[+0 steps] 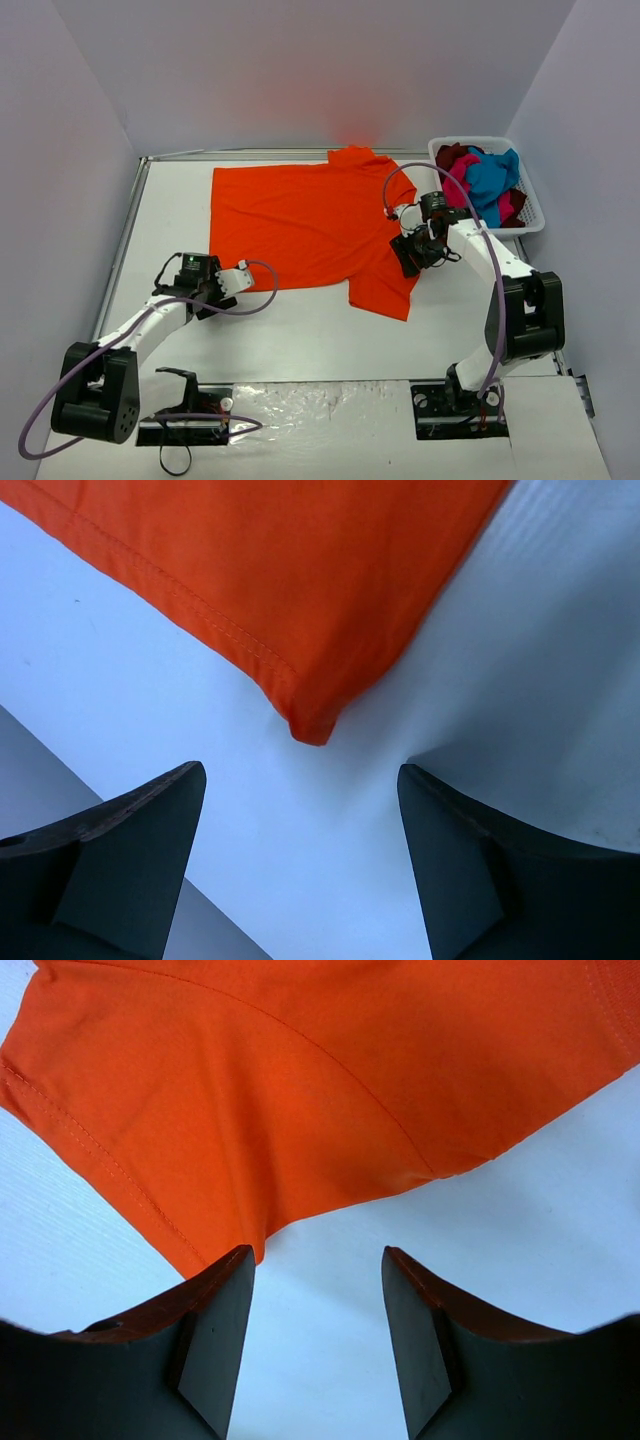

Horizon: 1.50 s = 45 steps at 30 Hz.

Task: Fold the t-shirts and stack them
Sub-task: Grap the side of the flattened tshirt closest away from the robot with both arms

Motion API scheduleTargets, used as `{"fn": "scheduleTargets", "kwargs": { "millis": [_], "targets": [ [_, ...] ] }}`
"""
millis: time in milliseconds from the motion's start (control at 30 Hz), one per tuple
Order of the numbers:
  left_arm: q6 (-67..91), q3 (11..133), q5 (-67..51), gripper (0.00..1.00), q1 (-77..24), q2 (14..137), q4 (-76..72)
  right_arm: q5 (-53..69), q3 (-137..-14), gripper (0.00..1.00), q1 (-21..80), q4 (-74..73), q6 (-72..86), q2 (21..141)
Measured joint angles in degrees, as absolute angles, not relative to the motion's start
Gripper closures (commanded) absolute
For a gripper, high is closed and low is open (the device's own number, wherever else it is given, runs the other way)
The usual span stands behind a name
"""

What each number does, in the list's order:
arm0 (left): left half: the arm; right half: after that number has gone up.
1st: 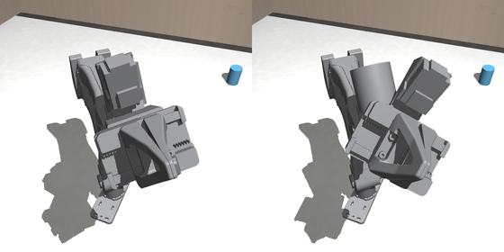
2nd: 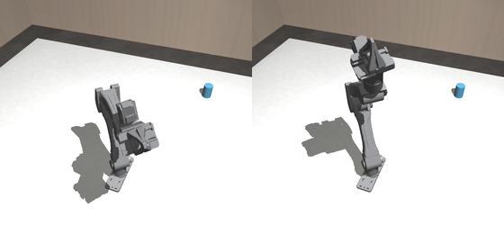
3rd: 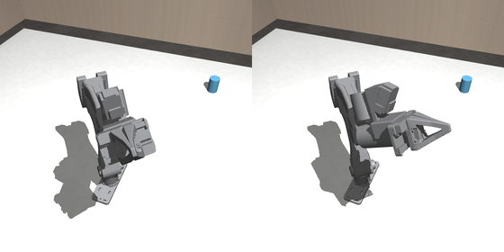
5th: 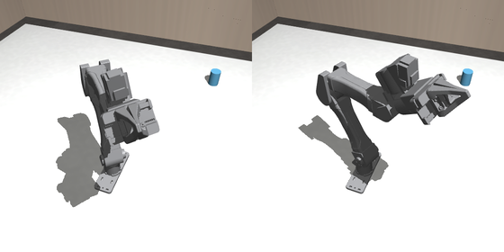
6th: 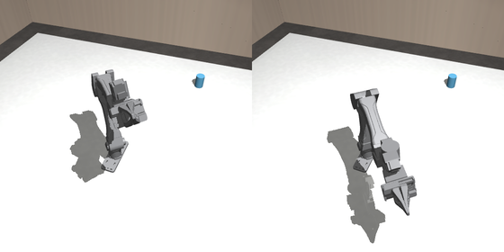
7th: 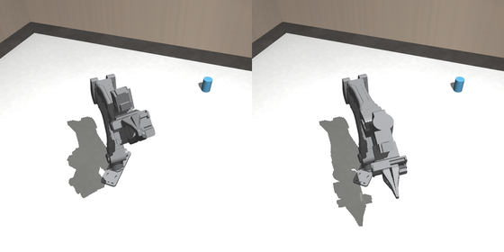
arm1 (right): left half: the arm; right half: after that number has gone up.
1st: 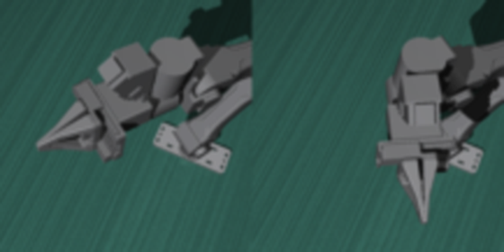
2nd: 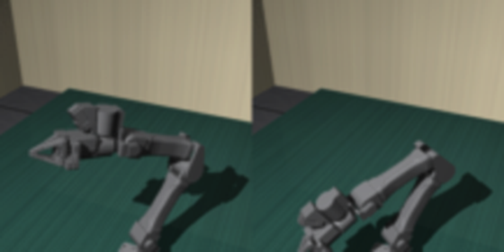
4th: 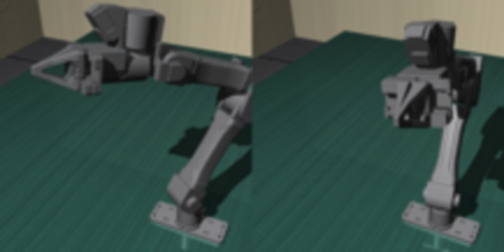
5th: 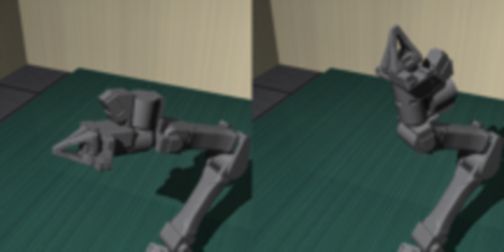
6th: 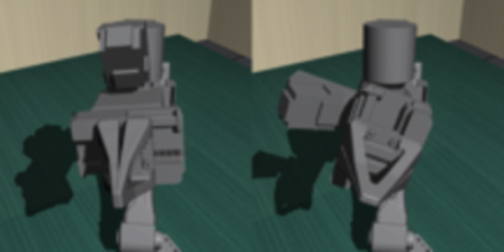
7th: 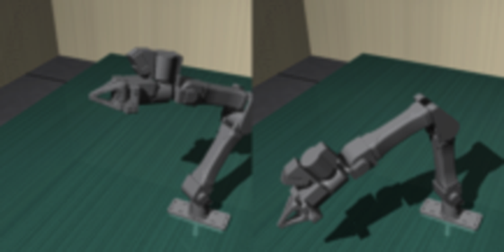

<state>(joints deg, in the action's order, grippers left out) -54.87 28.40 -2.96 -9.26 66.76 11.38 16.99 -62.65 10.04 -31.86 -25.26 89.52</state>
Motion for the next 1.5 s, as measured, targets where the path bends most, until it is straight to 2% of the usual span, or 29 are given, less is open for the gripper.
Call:
{"fn": "scheduleTargets", "kwargs": {
  "millis": [233, 333, 367, 400, 467, 833, 900, 933, 1033, 1200, 1267, 1333, 1367, 1433, 1500],
  "targets": [
    [-54.94, 30.61, -0.84, 0.25, -9.8, 72.42, 5.67, 16.99, -62.65, 0.49, 10.04, -31.83, -25.15, 90.28],
    [-54.85, 31.7, -0.14, 0.41, -10.57, 74.41, 5.23, 16.99, -62.65, 0.49, 10.04, -31.81, -25.12, 90.35],
    [-54.83, 31.92, -0.14, 0.55, -10.92, 74.98, 5.28, 16.99, -62.65, 0.49, 10.04, -31.77, -25.12, 90.35],
    [-54.76, 32.1, 0.03, 0.61, -11.29, 75.42, 5.43, 16.99, -62.65, 0.49, 10.04, -31.7, -25.12, 90.35],
    [-54.76, 32.25, -0.64, 0.67, -12.08, 75.92, 6.57, 16.99, -62.65, 0.49, 10.04, -31.59, -25.12, 90.37],
    [-56.38, 32.34, -4.32, 0.7, -13.06, 73.45, 15.31, 16.97, -62.65, 0.48, 10.04, -31.03, -25.12, 90.7],
    [-56.66, 32.36, -4.14, 0.62, -13.06, 73.73, 15.2, 16.97, -62.65, 0.48, 10.04, -31.0, -25.12, 90.7],
    [-56.9, 32.6, -3.77, 0.53, -13.08, 74.02, 15.05, 16.97, -62.63, 0.48, 10.04, -31.0, -25.15, 90.7],
    [-56.97, 33.93, -2.98, 0.46, -13.17, 75.31, 13.85, 16.99, -62.46, 0.48, 10.02, -30.87, -25.15, 90.7],
    [-56.75, 34.39, -2.35, 0.44, -13.32, 75.92, 12.45, 16.97, -62.06, 0.47, 9.72, -30.74, -25.15, 90.67],
    [-56.77, 34.35, -2.11, 0.47, -13.54, 75.88, 12.45, 16.95, -61.95, 0.47, 9.72, -30.7, -25.15, 90.67],
    [-56.8, 34.24, -2.2, 0.55, -13.69, 75.85, 12.6, 16.95, -61.91, 0.47, 9.72, -30.68, -25.15, 90.67],
    [-56.86, 34.17, -2.33, 0.63, -13.76, 75.85, 12.71, 16.95, -61.91, 0.47, 9.72, -30.63, -25.15, 90.67],
    [-57.08, 33.78, -2.9, 0.72, -13.93, 75.96, 13.08, 16.95, -61.91, 0.47, 9.72, -30.63, -25.15, 90.67],
    [-57.84, 33.17, -2.63, 0.74, -14.44, 76.03, 12.8, 16.93, -61.91, 0.47, 9.72, -30.61, -25.15, 90.67]
  ]
}}
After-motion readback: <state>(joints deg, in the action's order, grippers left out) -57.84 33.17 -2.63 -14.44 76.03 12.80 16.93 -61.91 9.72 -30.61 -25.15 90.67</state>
